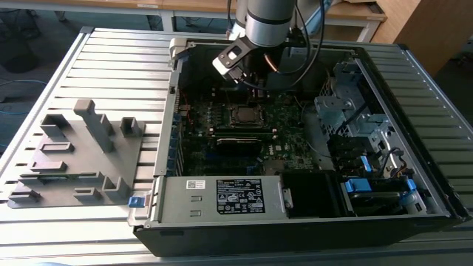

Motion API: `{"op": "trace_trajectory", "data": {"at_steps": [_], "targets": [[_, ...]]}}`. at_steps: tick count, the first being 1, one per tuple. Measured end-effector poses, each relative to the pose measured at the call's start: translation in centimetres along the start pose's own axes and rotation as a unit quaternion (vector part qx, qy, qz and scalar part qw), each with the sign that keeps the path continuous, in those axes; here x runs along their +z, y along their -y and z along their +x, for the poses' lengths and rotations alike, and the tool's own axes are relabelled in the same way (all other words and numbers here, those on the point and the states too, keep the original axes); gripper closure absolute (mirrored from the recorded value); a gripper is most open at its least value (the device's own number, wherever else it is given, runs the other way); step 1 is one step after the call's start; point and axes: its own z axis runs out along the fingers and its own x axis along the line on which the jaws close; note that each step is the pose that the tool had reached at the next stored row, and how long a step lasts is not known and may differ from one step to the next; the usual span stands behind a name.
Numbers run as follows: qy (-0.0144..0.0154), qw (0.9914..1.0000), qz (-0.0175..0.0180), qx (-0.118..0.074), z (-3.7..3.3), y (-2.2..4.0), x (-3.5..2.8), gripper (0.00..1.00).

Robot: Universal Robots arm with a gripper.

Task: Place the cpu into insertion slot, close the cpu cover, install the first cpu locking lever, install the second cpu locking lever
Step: 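Close the cpu cover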

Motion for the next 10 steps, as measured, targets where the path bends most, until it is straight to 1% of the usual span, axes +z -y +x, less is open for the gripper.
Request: {"op": "trace_trajectory", "data": {"at_steps": [3,5,8,10], "targets": [[-0.0001,0.99977,0.0001,-0.021,0.0,0.0,0.01,0.89],[-0.0002,0.99935,0.0002,-0.036,0.0,0.0,0.01,0.89],[-0.0004,0.99826,0.0003,-0.059,0.0,0.0,0.03,0.89],[-0.0005,0.99711,0.0003,-0.076,0.0,0.0,0.05,0.89]]}}
